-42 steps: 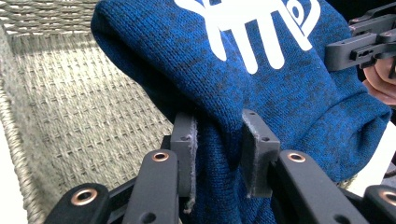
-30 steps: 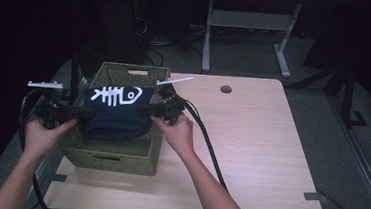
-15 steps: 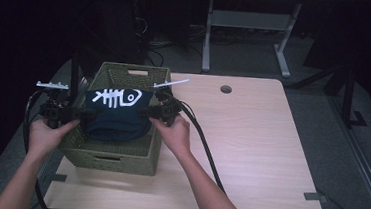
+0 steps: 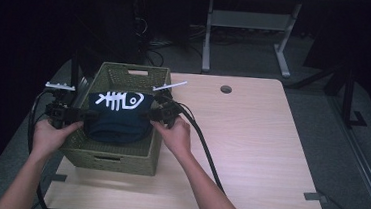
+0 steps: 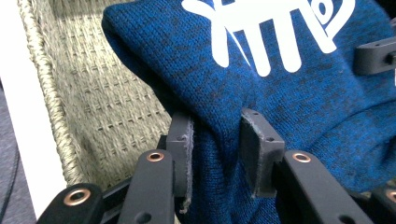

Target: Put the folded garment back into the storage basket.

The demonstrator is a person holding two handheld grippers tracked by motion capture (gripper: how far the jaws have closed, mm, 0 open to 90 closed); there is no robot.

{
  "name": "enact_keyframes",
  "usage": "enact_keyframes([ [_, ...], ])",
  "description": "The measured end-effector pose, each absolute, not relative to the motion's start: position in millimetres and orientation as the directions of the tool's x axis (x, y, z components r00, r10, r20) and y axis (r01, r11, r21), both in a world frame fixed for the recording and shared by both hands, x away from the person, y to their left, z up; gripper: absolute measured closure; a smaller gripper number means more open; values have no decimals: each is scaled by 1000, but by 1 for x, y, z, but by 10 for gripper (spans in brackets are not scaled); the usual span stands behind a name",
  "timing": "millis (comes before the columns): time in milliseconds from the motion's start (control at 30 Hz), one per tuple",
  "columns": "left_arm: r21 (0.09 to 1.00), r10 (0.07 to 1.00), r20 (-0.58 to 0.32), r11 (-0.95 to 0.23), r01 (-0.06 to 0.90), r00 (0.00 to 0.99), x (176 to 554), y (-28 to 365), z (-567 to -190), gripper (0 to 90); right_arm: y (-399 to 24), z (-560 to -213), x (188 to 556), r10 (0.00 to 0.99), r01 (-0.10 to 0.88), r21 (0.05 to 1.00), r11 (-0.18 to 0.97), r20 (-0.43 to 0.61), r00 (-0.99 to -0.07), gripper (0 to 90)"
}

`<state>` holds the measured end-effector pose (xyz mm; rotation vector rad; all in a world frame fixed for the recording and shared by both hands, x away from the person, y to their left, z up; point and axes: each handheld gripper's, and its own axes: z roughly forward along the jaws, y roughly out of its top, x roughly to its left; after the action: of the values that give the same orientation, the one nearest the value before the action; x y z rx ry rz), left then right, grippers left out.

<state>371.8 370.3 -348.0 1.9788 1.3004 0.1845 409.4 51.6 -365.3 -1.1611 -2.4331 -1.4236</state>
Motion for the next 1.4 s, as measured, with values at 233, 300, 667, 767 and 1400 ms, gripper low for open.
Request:
enact_keyframes([
  [233, 635, 847, -242, -230, 737, 473, 374, 367, -352, 658, 52, -367, 408, 576, 643, 706, 296, 405, -710, 732],
  [300, 632, 852, -245, -221, 743, 462, 376, 366, -353, 658, 53, -367, 408, 578, 642, 706, 298, 402, -710, 729],
  [667, 626, 867, -186, -257, 736, 462, 377, 362, -355, 657, 56, -368, 406, 594, 623, 698, 353, 347, -726, 696],
  [767, 636, 868, -177, -259, 728, 463, 377, 361, -354, 648, 57, -367, 405, 598, 617, 697, 364, 333, -729, 685],
  [1400, 726, 863, -201, -186, 662, 463, 365, 367, -339, 460, 34, -353, 403, 574, 598, 740, 307, 357, -737, 518],
])
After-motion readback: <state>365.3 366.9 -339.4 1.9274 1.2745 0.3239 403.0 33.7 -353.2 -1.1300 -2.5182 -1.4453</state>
